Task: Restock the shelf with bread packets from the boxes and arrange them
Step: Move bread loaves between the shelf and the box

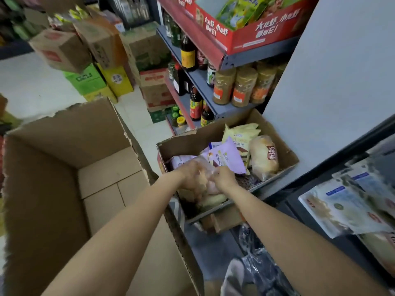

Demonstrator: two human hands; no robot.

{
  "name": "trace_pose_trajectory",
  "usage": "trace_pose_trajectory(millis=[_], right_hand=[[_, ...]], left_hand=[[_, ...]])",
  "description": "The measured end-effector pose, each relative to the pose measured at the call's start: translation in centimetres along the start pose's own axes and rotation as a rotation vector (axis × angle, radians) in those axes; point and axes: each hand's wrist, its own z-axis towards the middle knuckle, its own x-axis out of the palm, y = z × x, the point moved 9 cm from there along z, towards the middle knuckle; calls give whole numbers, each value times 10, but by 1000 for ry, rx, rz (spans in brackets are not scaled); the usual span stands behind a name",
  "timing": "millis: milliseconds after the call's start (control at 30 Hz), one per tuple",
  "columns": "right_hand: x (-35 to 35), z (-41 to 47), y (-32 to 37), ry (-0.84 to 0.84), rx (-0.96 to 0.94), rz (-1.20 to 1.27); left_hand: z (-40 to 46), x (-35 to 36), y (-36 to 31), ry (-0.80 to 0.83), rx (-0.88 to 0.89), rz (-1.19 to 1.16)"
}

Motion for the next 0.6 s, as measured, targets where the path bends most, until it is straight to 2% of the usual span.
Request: trace_pose_trajectory(millis=[67, 133, 200, 267, 333, 400, 467, 533, 600], right_hand=[[-8, 3, 11, -51, -76, 198], [-21, 2, 22, -32, -146, 474], [-49, -1, 26, -93, -197, 554], [-90, 2, 9, -319, -190, 330], [-126, 4, -17, -540, -61, -192], [-134, 12, -52, -469, 122, -403], [-127, 24, -82, -291, 264, -401], [-120, 34, -93, -206, 300, -381], [-123, 39, -92, -233, 296, -304]], left_hand=[[-1, -11, -3, -113, -41, 40], [-6, -32, -9, -303, -81, -33], [-10, -51, -21, -453, -66, -76], [-12, -66, -29, -548, -47, -152], [-13, -78, -33, -631, -18, -322], [-13, -87, -30, -673, 6, -555], [-13, -94, -33, -676, 29, -684], [-8, -98, -33, -652, 50, -769], [-6, -98, -32, -618, 79, -889]])
